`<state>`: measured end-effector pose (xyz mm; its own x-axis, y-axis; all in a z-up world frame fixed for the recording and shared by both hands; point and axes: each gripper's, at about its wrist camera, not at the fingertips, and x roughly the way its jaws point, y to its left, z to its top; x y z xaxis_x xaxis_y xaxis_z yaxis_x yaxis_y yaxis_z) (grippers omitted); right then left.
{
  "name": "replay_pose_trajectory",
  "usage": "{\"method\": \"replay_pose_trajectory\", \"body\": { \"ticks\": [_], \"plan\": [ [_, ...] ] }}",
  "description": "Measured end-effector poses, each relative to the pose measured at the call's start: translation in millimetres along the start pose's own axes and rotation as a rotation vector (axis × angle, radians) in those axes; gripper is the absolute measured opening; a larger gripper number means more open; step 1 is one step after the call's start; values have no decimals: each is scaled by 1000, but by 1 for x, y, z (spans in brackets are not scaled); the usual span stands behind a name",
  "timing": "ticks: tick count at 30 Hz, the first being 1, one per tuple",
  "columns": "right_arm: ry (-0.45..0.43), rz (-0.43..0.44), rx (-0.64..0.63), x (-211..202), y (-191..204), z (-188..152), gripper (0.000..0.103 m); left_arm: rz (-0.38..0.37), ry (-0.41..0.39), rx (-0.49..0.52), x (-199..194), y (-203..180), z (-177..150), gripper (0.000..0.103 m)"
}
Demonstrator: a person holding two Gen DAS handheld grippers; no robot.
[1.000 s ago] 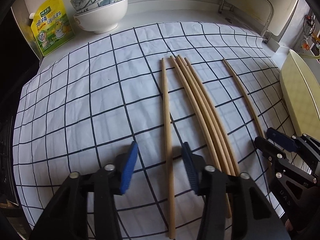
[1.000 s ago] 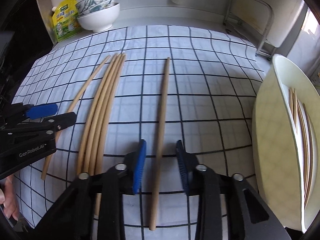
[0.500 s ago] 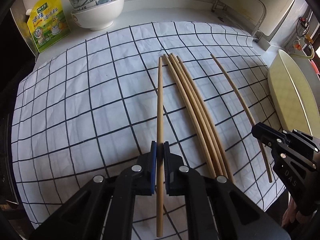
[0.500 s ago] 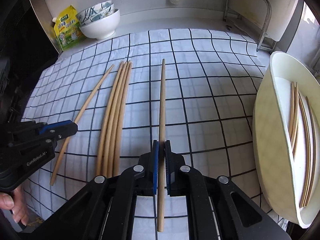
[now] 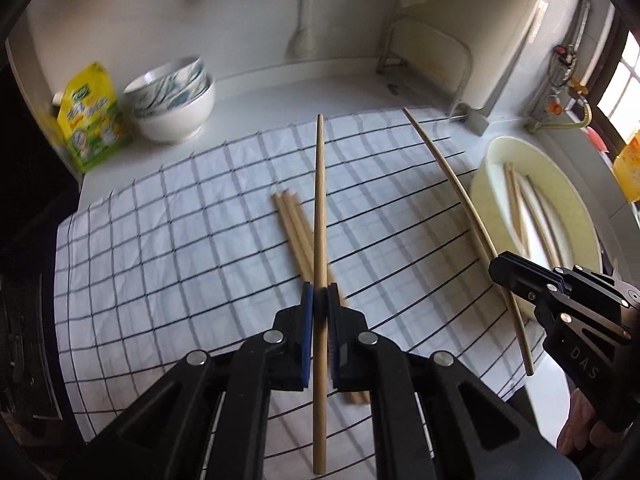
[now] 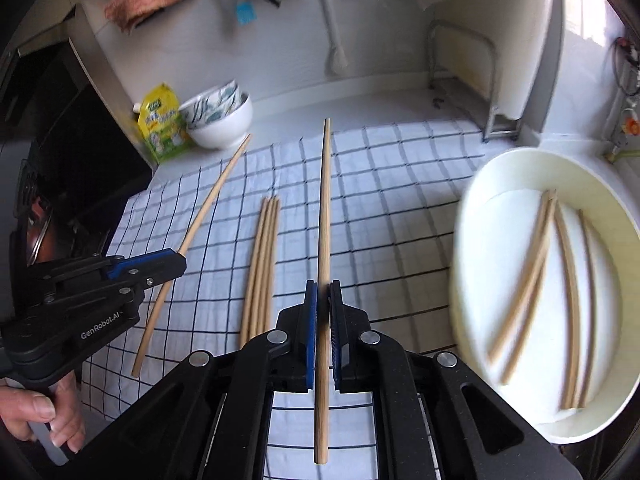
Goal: Organize utensils
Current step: 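Carry the chopstick in the right gripper over the basin while the left gripper carries its own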
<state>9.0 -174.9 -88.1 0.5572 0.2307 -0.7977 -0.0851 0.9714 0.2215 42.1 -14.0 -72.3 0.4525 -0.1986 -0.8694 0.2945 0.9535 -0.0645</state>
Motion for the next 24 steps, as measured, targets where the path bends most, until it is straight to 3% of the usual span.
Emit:
{"method": "replay_pose_trajectory", "body": {
  "ticks": [11,19,24],
  "plan": [
    [-78,-183,173,-59,-132,-8,6,-163,-55,198,10,-141,52,8],
    [-56,-255,255,-62,-201,-23,6,-235,-8,312,51,-231,73,8],
    [-34,-252,273,-49,-223,-22,6,-235,37,343,76,-257,77,8]
  ]
}}
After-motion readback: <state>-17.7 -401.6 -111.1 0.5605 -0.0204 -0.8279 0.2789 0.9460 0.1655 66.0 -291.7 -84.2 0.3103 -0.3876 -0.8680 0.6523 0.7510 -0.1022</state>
